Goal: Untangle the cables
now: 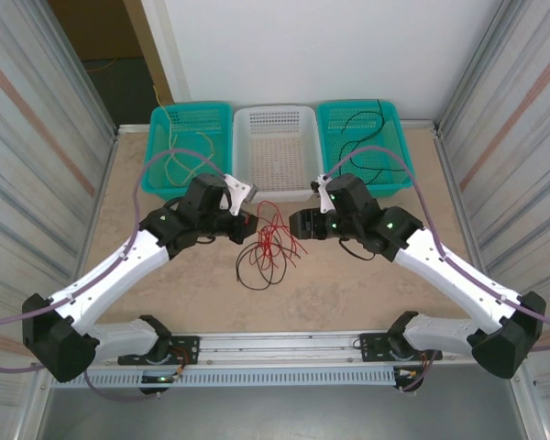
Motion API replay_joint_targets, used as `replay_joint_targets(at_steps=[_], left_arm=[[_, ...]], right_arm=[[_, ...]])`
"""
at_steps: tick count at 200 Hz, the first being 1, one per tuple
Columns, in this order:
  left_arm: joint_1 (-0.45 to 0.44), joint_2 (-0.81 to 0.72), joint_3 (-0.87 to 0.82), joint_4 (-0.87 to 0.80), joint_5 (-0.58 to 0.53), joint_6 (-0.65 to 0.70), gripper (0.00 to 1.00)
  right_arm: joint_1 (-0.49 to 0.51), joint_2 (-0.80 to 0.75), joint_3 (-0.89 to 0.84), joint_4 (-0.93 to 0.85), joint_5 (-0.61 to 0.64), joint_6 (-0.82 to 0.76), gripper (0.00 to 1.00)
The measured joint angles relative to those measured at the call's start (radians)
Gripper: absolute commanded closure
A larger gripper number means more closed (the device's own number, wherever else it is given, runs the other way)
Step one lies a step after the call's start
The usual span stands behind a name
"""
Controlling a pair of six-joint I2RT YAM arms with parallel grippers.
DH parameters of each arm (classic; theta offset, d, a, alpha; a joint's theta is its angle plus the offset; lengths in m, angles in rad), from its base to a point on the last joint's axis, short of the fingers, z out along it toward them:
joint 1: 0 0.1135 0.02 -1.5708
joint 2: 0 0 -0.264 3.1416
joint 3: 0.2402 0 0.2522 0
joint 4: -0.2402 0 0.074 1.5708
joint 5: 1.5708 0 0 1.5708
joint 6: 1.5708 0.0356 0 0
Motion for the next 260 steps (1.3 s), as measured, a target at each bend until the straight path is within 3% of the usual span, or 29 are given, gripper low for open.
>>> replay_joint_targets(at_steps=[47, 99, 125, 193, 200, 214, 223, 260], left_arm=[[0.000, 0.000, 0.018, 0.003, -0.004, -0.006, 1.00], [0.000, 0.000, 0.027, 0.003, -0.003, -0.006, 1.00], [0.005, -0.004, 0.028, 0.006, 0.002, -0.011, 1.00], [0.060, -0.035, 0.028, 0.060, 0.057, -0.067, 1.00], [0.060, -0.035, 0.028, 0.061, 0.059, -0.068, 1.00], [0.062, -0.035, 0.028, 0.063, 0.066, -0.071, 1.00], [0.066, -0.035, 0.028, 0.064, 0.071, -0.071, 1.00], [0.142, -0.048, 0.003, 0.097, 0.135, -0.127, 1.00]], right_arm=[[0.023, 0.005, -0.038, 0.018, -0.026, 0.005, 0.49], [0.019, -0.009, -0.055, 0.025, -0.030, 0.007, 0.50], [-0.029, -0.056, -0.097, 0.062, -0.064, 0.022, 0.62], [-0.034, -0.063, -0.102, 0.091, -0.120, 0.035, 0.51], [-0.029, -0.060, -0.102, 0.091, -0.122, 0.034, 0.57], [-0.023, -0.056, -0.102, 0.091, -0.123, 0.032, 0.88], [-0.020, -0.056, -0.102, 0.091, -0.121, 0.036, 1.00], [-0.027, -0.067, -0.146, 0.104, -0.067, 0.045, 1.00]])
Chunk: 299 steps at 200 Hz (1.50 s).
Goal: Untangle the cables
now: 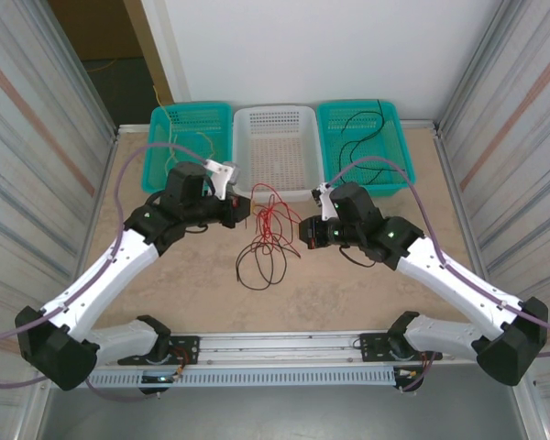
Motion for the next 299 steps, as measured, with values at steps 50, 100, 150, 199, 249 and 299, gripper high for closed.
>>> replay_joint_targets(at_steps=[50, 100, 150, 199, 249, 299], left_arm=[[0.161, -0.057, -0.083, 0.052, 0.151, -0.151, 1.00], [0.212, -0.084, -0.085, 0.121, 0.163, -0.202, 1.00], [0.145, -0.047, -0.088, 0.120, 0.164, -0.185, 1.00], [0.015, 0.032, -0.143, 0.119, 0.104, -0.175, 0.99], [0.058, 0.027, -0.219, 0.084, -0.012, -0.236, 1.00], [0.107, -0.031, -0.318, 0.113, -0.010, -0.301, 0.73]], right_arm=[[-0.093, -0.071, -0.222, 0.072, -0.029, 0.030, 1.00], [-0.102, -0.069, -0.248, -0.035, 0.018, 0.060, 0.54], [-0.064, -0.028, -0.029, -0.103, 0.086, 0.031, 0.30], [-0.009, 0.145, 0.043, -0.086, 0.115, 0.062, 0.64], [0.167, 0.533, 0.226, -0.014, 0.092, 0.123, 0.63], [0.243, 0.767, 0.391, -0.107, 0.167, 0.259, 0.55]])
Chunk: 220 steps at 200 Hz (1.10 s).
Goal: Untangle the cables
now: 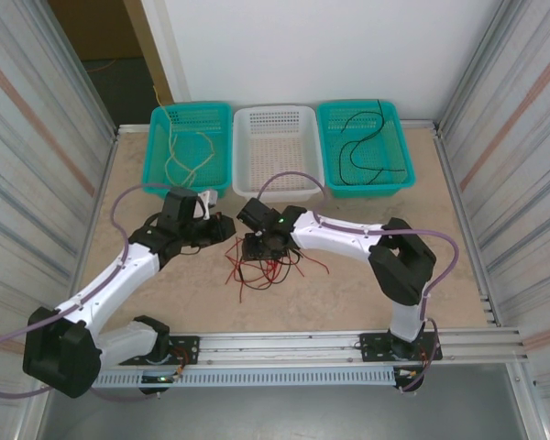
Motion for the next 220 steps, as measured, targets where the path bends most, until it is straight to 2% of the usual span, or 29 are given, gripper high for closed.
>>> replay_joint_targets(at_steps=[22, 46, 85, 109, 128, 150, 161, 187, 220], left_arm=[[0.000, 0.000, -0.026, 0.019, 0.007, -0.024, 0.55], [0.000, 0.000, -0.079, 0.037, 0.002, -0.069, 0.45], [0.000, -0.001, -0.166, 0.041, -0.010, -0.143, 0.42], [0.000, -0.002, -0.203, 0.067, -0.016, -0.196, 0.41], [0.000, -0.005, -0.248, 0.113, -0.018, -0.239, 0.47], [0.002, 0.028, -0.286, 0.171, -0.011, -0.291, 0.68], [0.006, 0.067, -0.291, 0.204, -0.004, -0.305, 0.75], [0.012, 0.146, -0.291, 0.271, 0.011, -0.331, 1.00], [0.013, 0.146, -0.290, 0.269, -0.005, -0.341, 1.00]], right_arm=[[-0.005, 0.015, 0.004, -0.049, 0.019, 0.047, 0.52], [-0.005, 0.024, 0.021, -0.075, 0.030, 0.080, 0.49], [-0.011, 0.082, 0.083, -0.096, 0.031, 0.097, 0.60], [-0.028, 0.145, 0.130, -0.097, 0.029, 0.095, 0.71], [-0.038, 0.174, 0.144, -0.101, 0.030, 0.097, 0.73], [-0.044, 0.178, 0.145, -0.117, 0.034, 0.092, 0.91], [-0.044, 0.178, 0.147, -0.123, 0.037, 0.095, 0.98], [-0.043, 0.171, 0.147, -0.134, 0.061, 0.087, 1.00], [-0.032, 0.041, 0.096, -0.128, 0.094, 0.058, 1.00]])
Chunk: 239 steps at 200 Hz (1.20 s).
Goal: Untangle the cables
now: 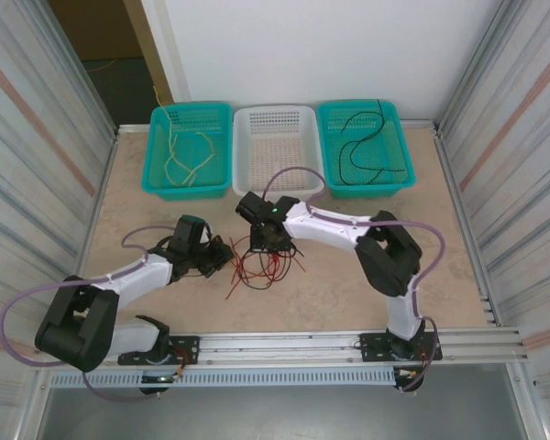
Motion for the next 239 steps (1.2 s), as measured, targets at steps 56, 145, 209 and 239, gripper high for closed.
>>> replay_joint_targets(at_steps=[56, 145, 209, 239], left_arm=[[0.000, -0.065, 0.021, -0.158, -0.124, 0.023, 1.00], [0.000, -0.138, 0.023, -0.157, -0.122, 0.028, 0.64], [-0.142, -0.269, 0.121, 0.158, 0.002, 0.053, 0.29], [-0.177, -0.225, 0.142, 0.297, 0.040, 0.010, 0.27]], right_arm=[[-0.058, -0.531, -0.168, 0.163, -0.140, -0.104, 1.00], [-0.319, -0.785, -0.360, 0.352, -0.557, -0.126, 1.00], [-0.297, -0.767, -0.400, 0.426, -0.634, -0.115, 1.00], [-0.266, -0.748, -0.400, 0.444, -0.642, -0.112, 1.00]])
